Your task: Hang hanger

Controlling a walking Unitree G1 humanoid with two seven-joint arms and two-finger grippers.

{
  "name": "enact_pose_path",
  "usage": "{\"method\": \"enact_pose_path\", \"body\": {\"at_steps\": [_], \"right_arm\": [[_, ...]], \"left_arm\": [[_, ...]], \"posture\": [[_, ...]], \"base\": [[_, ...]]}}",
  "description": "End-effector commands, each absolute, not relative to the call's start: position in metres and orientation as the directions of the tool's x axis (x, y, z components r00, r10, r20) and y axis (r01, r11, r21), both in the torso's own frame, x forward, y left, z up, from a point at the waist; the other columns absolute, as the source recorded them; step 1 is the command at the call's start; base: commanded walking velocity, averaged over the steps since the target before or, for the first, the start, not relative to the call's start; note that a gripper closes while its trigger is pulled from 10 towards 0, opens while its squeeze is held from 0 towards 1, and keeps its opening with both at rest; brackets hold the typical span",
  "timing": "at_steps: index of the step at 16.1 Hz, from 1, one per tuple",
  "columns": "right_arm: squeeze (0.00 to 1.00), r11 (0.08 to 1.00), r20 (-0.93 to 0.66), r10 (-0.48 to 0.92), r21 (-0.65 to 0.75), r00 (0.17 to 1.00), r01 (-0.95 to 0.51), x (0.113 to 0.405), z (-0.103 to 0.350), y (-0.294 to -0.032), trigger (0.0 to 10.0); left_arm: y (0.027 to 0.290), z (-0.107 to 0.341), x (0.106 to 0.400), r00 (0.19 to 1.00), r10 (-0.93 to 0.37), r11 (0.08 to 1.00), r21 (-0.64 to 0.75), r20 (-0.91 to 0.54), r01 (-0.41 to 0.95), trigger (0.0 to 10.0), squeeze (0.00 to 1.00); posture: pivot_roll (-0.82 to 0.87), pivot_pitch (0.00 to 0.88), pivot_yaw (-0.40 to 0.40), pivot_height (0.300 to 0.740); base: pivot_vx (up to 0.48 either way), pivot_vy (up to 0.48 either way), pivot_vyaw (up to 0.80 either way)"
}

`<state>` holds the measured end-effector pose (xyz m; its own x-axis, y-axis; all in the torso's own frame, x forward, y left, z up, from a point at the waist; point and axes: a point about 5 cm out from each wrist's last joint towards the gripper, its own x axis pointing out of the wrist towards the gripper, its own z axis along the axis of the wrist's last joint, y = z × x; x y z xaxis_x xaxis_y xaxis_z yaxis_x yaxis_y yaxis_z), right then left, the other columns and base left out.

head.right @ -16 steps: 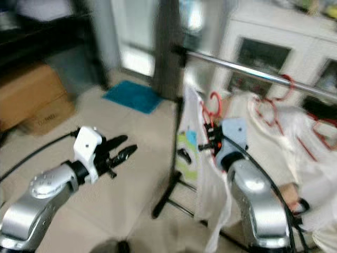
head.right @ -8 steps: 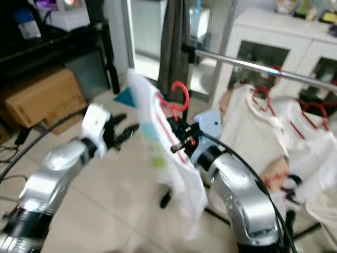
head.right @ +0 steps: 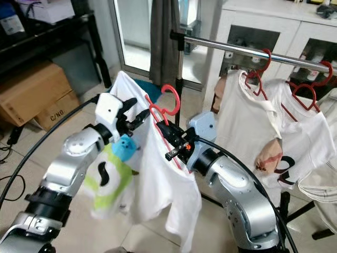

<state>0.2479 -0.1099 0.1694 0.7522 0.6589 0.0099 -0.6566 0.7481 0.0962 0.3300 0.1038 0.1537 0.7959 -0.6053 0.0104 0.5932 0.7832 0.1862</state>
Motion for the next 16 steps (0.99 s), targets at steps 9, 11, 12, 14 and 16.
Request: {"method": "enact_pose_path", "body": {"at_steps": [9,11,12,14,16], "right_arm": [[0.0,0.751,0.043,0.653,0.094,0.756,-0.654,0.258,0.176,-0.109,0.0],[0.0,0.739,0.069,0.663,0.101,0.745,-0.666,0.259,0.18,-0.108,0.0],[0.0,0.736,0.074,0.665,0.102,0.743,-0.669,0.259,0.181,-0.108,0.0],[0.0,0.728,0.086,0.672,0.107,0.736,-0.677,0.258,0.183,-0.108,0.0],[0.0,0.726,0.092,0.673,0.109,0.734,-0.679,0.258,0.184,-0.108,0.0]], "left_arm": [[0.104,0.149,0.333,0.831,-0.555,0.822,0.178,0.035,0.542,0.0,0.0],[0.109,0.151,0.338,0.837,-0.544,0.833,0.147,0.047,0.533,0.0,0.0],[0.109,0.151,0.339,0.837,-0.545,0.833,0.143,0.048,0.535,0.0,0.0],[0.11,0.151,0.341,0.835,-0.548,0.832,0.133,0.049,0.539,0.0,0.0],[0.111,0.151,0.342,0.834,-0.55,0.831,0.133,0.046,0.54,0.0,0.0]], "posture": [[-0.09,0.0,0.032,0.74],[-0.09,0.0,0.031,0.74],[-0.09,0.0,0.031,0.74],[-0.1,0.0,0.032,0.74],[-0.1,0.0,0.037,0.74]], "base": [[0.0,0.0,0.0],[0.0,0.0,0.0],[0.0,0.0,0.0],[0.0,0.0,0.0],[0.0,0.0,0.0]]}}
